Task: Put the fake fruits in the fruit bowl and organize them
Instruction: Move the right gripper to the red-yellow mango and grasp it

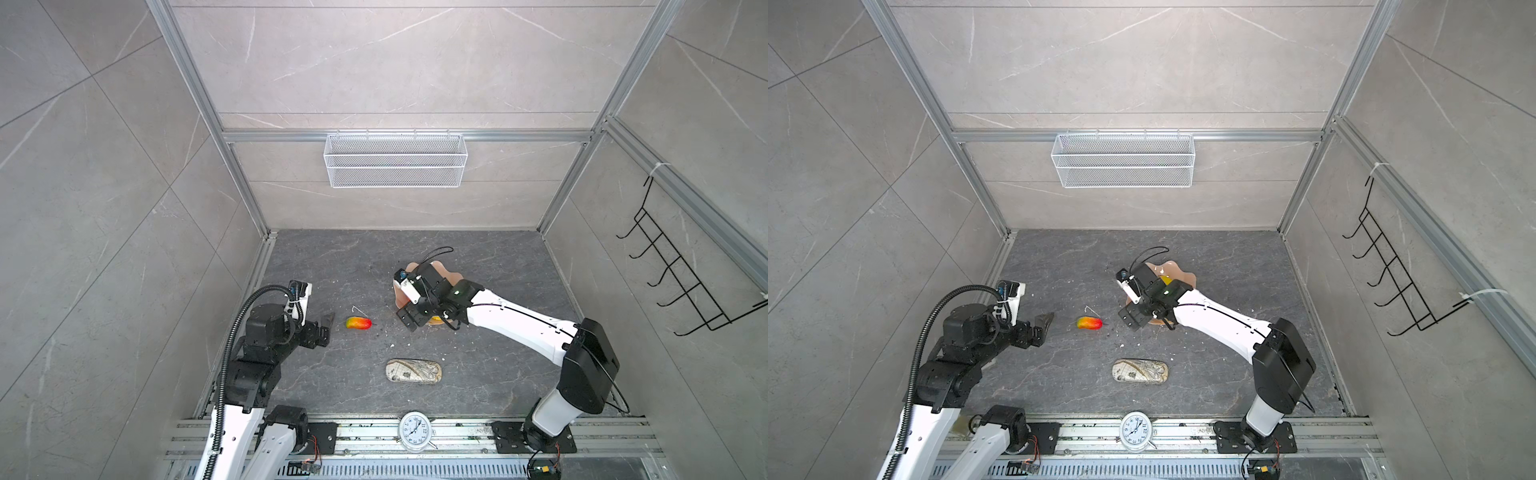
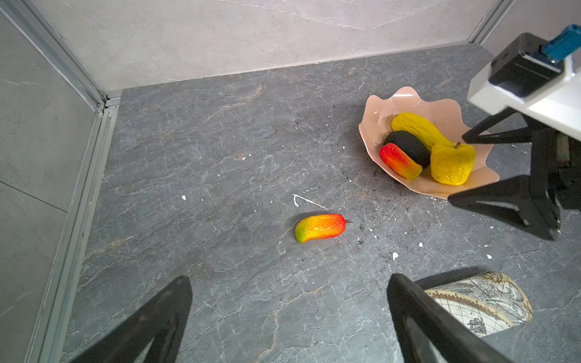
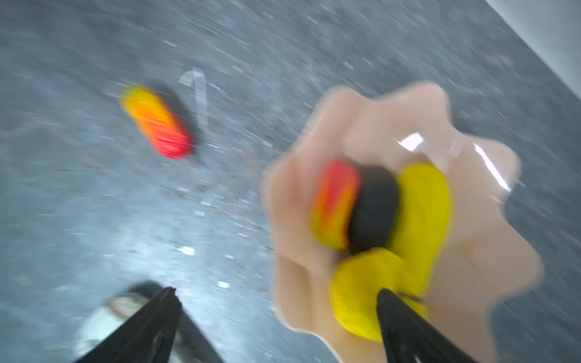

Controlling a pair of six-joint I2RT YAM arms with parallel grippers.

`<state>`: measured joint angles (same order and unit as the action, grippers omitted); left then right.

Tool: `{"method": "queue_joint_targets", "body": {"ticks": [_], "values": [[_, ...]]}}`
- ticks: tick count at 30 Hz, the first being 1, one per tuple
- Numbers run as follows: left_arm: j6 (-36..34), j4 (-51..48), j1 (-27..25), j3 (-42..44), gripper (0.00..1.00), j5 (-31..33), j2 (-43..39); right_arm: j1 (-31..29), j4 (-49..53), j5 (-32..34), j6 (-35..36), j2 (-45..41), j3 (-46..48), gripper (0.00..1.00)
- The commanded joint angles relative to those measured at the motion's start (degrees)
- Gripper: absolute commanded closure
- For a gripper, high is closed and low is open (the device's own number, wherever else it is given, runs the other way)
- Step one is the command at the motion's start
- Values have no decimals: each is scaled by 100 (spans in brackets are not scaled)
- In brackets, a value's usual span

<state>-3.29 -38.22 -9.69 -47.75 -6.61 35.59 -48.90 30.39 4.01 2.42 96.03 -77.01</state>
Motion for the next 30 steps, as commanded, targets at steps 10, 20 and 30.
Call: {"method": "queue_joint_targets", "body": {"ticks": [10,20,30], "values": [[-119,147,20,-51,0,-93,-39,-580,-883,-1058,49,1913,-1323,5],[-119,157,18,-59,0,-113,-36,-594,-859,-1332,-19,3040,-2228,21],[-121,157,21,-60,0,-139,-27,-594,-902,-1186,-151,3382,-2375,32]]}}
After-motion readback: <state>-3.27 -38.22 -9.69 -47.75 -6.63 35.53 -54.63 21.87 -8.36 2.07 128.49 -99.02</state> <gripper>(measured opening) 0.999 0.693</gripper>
